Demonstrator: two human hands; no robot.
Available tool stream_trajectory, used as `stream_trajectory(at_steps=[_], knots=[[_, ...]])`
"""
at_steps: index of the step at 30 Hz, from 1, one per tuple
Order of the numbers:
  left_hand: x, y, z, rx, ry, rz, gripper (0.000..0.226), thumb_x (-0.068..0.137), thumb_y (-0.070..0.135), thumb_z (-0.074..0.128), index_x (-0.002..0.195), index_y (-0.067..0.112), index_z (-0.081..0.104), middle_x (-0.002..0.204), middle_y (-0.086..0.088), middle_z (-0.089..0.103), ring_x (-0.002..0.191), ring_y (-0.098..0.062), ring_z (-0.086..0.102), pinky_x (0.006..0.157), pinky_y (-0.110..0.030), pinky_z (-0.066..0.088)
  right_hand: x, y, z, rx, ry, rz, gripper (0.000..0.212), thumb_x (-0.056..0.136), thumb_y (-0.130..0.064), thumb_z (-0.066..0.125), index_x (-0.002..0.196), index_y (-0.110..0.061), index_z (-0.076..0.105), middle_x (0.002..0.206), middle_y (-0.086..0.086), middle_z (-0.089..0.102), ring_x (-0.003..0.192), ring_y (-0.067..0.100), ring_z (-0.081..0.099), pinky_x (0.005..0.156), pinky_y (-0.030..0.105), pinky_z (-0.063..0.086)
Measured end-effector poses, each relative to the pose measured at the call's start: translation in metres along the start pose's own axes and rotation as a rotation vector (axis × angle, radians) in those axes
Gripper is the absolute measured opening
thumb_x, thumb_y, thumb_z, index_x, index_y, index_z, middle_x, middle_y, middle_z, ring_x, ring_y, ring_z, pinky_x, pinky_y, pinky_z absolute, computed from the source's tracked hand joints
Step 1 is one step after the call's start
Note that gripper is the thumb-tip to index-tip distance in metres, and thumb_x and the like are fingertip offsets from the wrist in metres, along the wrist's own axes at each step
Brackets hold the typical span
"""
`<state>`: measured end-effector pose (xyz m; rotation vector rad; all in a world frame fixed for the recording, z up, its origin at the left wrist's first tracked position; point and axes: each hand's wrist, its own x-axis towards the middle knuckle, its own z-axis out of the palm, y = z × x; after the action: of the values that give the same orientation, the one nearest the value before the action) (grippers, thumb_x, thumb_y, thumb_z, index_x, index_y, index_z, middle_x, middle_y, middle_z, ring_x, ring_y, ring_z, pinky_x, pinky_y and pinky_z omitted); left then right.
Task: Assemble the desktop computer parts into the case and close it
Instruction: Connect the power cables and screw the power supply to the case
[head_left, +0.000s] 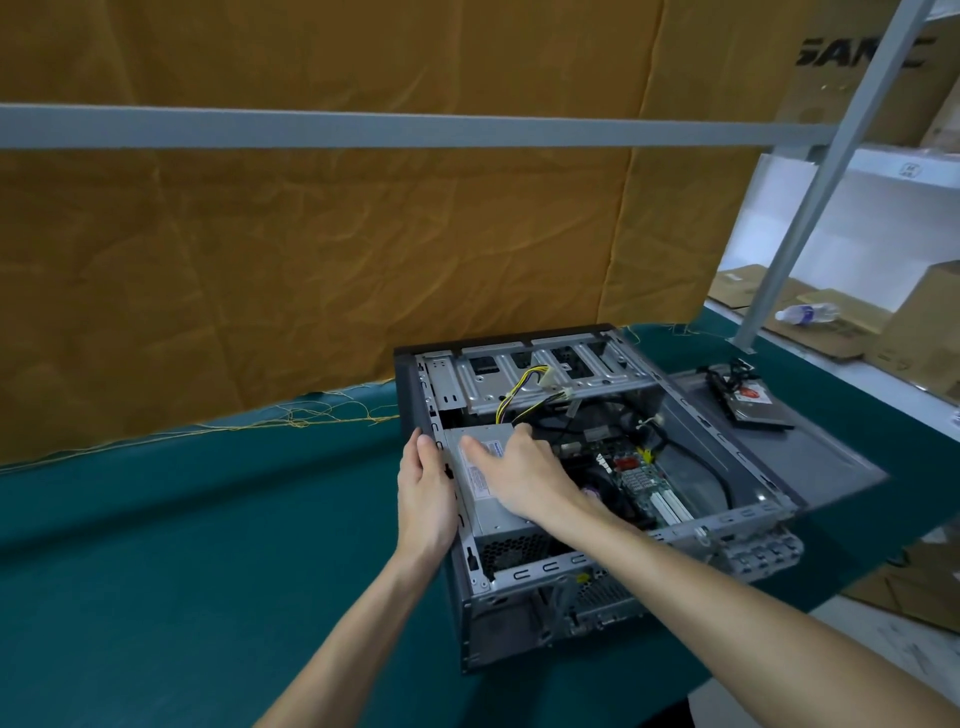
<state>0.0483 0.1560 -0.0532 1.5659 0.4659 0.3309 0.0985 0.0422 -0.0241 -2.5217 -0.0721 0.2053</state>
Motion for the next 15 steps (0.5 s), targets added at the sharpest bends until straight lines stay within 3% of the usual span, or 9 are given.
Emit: stream_trajectory(at_steps=[7,9,11,13,15], knots=[[0.002,-0.003,-0.004,-0.02,-0.021,0.022,0.051,0.11,0.037,0.029,0.153,0.014,0.042,0.156,-0.001,0.046,0.144,-0.016,0.041,0.123,-0.042,0.027,-0.006,-0.013,0.001,-0.102,0.052,-0.157,0.053,0.107,-0.051,0.024,0.128,-0.006,0.042,0.124,0.017,0.055,0.103,0.034,0.062,0.075,0.039,0.041],[0.003,-0.004,-0.004,-0.01,-0.032,0.031,0.05,0.11,0.036,0.032,0.154,0.015,0.041,0.154,-0.001,0.048,0.142,-0.017,0.043,0.122,-0.043,0.029,0.003,-0.013,-0.019,-0.042,0.128,-0.192,0.037,0.11,-0.043,0.026,0.117,-0.014,0.049,0.113,0.007,0.058,0.086,0.017,0.06,0.067,0.034,0.043],[0.003,-0.004,-0.003,-0.019,-0.014,0.024,0.051,0.109,0.036,0.036,0.156,0.015,0.038,0.154,0.0,0.048,0.142,-0.016,0.043,0.122,-0.042,0.03,0.009,-0.01,-0.032,-0.09,0.07,-0.234,0.027,0.109,-0.04,0.034,0.108,-0.021,0.054,0.097,-0.001,0.061,0.069,0.009,0.057,0.054,0.03,0.04],[0.003,-0.004,-0.002,-0.03,0.002,0.022,0.051,0.109,0.036,0.037,0.156,0.016,0.038,0.154,0.0,0.047,0.141,-0.017,0.043,0.122,-0.042,0.03,0.007,-0.009,-0.025,-0.092,-0.05,-0.239,0.03,0.107,-0.048,0.033,0.11,-0.026,0.055,0.087,-0.003,0.064,0.06,0.01,0.058,0.051,0.028,0.041],[0.003,-0.004,-0.002,-0.027,0.003,0.025,0.051,0.109,0.035,0.037,0.156,0.016,0.038,0.154,-0.001,0.047,0.141,-0.017,0.044,0.121,-0.043,0.031,0.002,-0.013,-0.008,-0.08,-0.083,-0.225,0.031,0.107,-0.05,0.03,0.112,-0.026,0.05,0.087,0.001,0.066,0.068,0.019,0.062,0.057,0.033,0.043]])
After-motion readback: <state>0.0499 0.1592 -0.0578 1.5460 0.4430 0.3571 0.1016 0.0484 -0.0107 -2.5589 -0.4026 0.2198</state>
